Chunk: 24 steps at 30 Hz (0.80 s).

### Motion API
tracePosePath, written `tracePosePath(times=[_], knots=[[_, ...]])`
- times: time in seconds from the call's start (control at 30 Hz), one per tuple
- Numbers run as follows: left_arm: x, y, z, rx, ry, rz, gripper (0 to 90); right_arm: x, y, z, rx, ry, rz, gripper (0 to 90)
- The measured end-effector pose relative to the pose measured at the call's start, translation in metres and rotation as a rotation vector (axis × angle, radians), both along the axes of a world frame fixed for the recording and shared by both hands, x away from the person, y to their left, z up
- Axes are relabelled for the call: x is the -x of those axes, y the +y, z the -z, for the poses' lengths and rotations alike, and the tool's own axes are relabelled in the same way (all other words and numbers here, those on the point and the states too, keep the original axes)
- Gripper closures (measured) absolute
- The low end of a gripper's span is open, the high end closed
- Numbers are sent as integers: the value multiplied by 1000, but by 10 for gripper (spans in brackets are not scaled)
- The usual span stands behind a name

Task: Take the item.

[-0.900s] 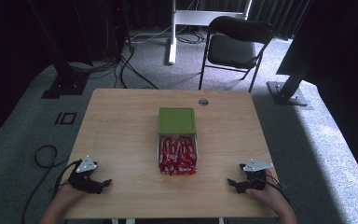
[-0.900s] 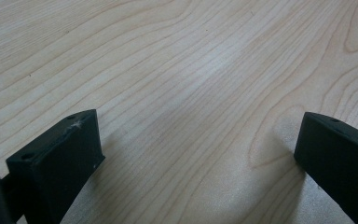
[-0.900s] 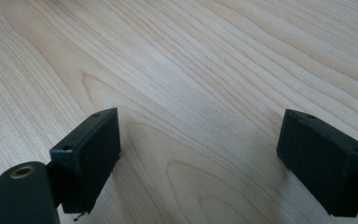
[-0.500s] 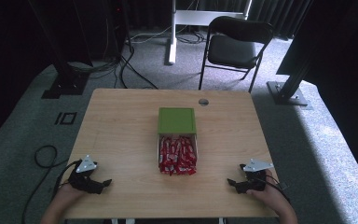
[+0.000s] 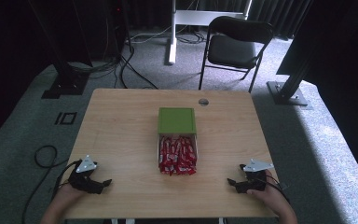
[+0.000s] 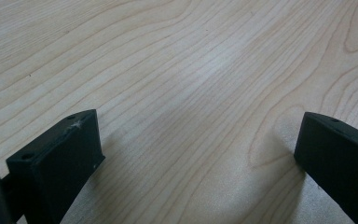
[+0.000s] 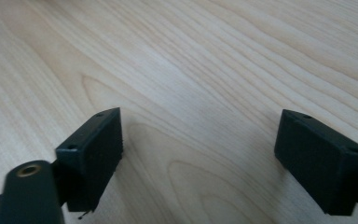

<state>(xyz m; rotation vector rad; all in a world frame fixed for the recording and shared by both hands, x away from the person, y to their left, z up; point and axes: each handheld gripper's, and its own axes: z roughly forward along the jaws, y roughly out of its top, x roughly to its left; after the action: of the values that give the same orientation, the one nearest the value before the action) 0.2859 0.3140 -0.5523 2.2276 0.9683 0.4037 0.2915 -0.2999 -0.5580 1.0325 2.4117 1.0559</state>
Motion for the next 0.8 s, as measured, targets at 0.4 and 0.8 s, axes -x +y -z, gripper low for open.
tracePosePath(times=[0.4,0.8], knots=[[0,0,0,0,0,0,15,-1,1,-4,-35,-2,35,160],[0,0,0,0,0,0,15,-3,8,-23,-86,-40,68,161]])
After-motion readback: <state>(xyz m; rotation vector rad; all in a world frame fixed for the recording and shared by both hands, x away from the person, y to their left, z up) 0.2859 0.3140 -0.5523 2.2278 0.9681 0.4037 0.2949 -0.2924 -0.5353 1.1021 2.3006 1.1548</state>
